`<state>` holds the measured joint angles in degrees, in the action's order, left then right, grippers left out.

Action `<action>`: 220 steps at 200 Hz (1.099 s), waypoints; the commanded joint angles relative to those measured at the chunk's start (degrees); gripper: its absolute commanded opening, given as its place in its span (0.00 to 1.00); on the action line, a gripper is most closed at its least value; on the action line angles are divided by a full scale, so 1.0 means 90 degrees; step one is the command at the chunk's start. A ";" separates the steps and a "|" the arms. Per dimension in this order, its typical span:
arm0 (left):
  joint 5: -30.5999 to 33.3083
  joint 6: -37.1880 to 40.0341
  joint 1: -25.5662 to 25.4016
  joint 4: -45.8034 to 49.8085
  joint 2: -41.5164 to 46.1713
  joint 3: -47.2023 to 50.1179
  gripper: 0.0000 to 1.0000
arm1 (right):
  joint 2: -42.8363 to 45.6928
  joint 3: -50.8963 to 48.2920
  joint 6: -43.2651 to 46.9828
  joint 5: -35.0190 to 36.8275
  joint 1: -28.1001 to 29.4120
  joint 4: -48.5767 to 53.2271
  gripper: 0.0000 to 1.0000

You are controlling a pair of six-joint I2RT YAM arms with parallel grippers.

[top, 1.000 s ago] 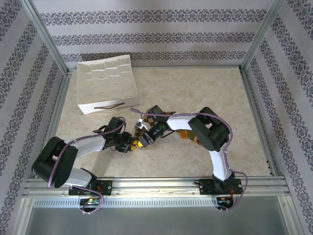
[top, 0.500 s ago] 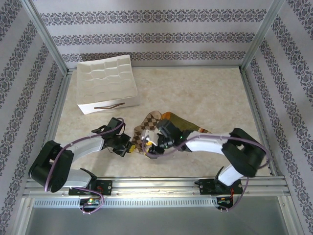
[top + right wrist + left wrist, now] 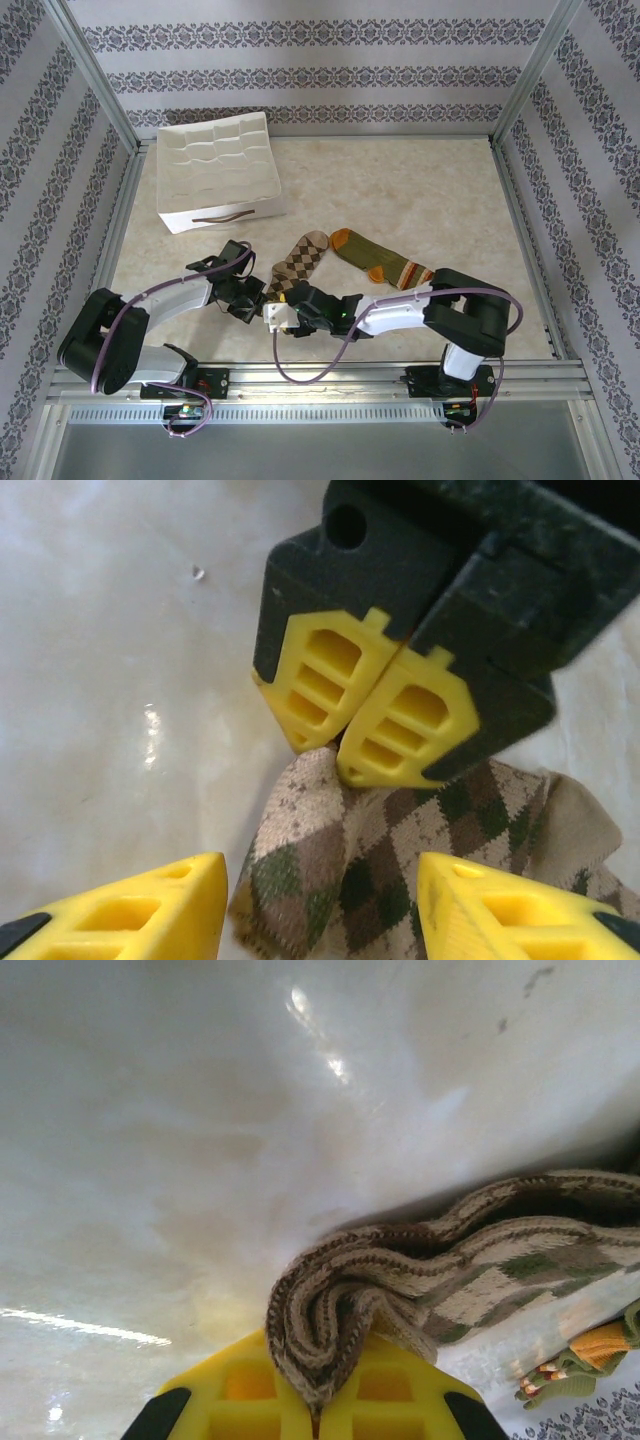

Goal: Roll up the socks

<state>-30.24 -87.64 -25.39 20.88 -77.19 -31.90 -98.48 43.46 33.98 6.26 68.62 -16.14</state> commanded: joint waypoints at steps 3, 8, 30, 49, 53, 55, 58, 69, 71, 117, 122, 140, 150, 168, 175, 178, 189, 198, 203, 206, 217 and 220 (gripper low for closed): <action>0.0155 0.0084 0.0067 0.0620 -0.0135 -0.0019 0.00 | -0.0260 0.0217 0.0212 0.0537 0.0064 -0.0100 0.43; 0.0144 0.0089 0.0061 0.0614 -0.0135 -0.0020 0.00 | -0.0285 0.0234 0.0202 0.0513 0.0066 -0.0071 0.41; 0.0137 0.0089 0.0075 0.0566 -0.0139 0.0000 0.00 | -0.0402 0.0310 0.0094 0.0404 0.0064 0.0066 0.28; 0.0103 0.0089 0.0084 0.0541 -0.0125 -0.0008 0.00 | -0.0544 0.0375 -0.0111 0.0455 0.0039 0.0233 0.17; 0.0104 0.0080 0.0083 0.0539 -0.0108 -0.0015 0.00 | -0.0562 0.0369 -0.0167 0.0456 0.0016 0.0268 0.16; 0.0102 0.0087 0.0085 0.0538 -0.0106 -0.0016 0.00 | -0.0572 0.0362 -0.0185 0.0449 0.0020 0.0277 0.15; 0.0102 0.0089 0.0089 0.0540 -0.0092 -0.0026 0.00 | -0.0588 0.0357 -0.0237 0.0447 0.0002 0.0295 0.14; 0.0101 0.0088 0.0101 0.0539 -0.0061 -0.0055 0.00 | -0.0616 0.0345 -0.0386 0.0413 -0.0043 0.0415 0.08; 0.0106 0.0096 0.0100 0.0540 -0.0050 -0.0056 0.00 | -0.0624 0.0339 -0.0416 0.0409 -0.0050 0.0441 0.07; 0.0139 0.0065 0.0238 0.0706 0.0354 -0.0286 0.22 | -0.0427 0.0196 -0.1182 -0.0526 -0.0500 0.0903 0.00; 0.0175 0.0046 0.0272 0.0748 0.0440 -0.0319 0.28 | -0.0393 0.0181 -0.1338 -0.0770 -0.0610 0.0944 0.00; 0.0281 -0.0046 0.0415 0.0809 0.0791 -0.0359 0.46 | -0.0357 0.0209 -0.1891 -0.1751 -0.1023 0.1167 0.00; 0.0317 -0.0106 0.0484 0.0782 0.0960 -0.0321 0.53 | -0.0362 0.0203 -0.2143 -0.2263 -0.1211 0.1221 0.00; 0.0314 -0.0160 0.0592 0.0693 0.1190 -0.0227 0.59 | -0.0441 0.0229 -0.2556 -0.3069 -0.1520 0.1295 0.00; 0.0307 -0.0182 0.0596 0.0603 0.1264 -0.0161 0.59 | -0.0476 0.0247 -0.2705 -0.3349 -0.1639 0.1295 0.00; 0.0306 -0.0198 0.0601 0.0562 0.1287 -0.0135 0.59 | -0.0488 0.0254 -0.2776 -0.3477 -0.1692 0.1295 0.00; 0.0248 -0.0232 0.0599 0.0336 0.1348 -0.0004 0.59 | -0.0602 0.0304 -0.3036 -0.3938 -0.1903 0.1305 0.00; 0.0136 -0.0277 0.0591 -0.0046 0.1336 0.0125 0.58 | -0.0715 0.0354 -0.3277 -0.4270 -0.2066 0.1296 0.00; 0.0052 -0.0297 0.0578 -0.0273 0.1306 0.0193 0.58 | -0.0779 0.0382 -0.3405 -0.4465 -0.2174 0.1277 0.00; 0.0023 -0.0313 0.0568 -0.0396 0.1282 0.0217 0.58 | -0.0817 0.0406 -0.3479 -0.4569 -0.2225 0.1276 0.00; -0.0047 -0.0295 0.0519 -0.0703 0.1211 0.0221 0.57 | -0.0961 0.0452 -0.3741 -0.4874 -0.2416 0.1210 0.00; -0.0048 -0.0269 0.0503 -0.0762 0.1188 0.0210 0.56 | -0.0992 0.0461 -0.3806 -0.4941 -0.2469 0.1192 0.00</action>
<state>-29.19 -88.55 -20.51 20.82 -65.65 -31.33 -103.31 47.57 8.05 -27.51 49.34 -10.92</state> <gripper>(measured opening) 0.572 0.043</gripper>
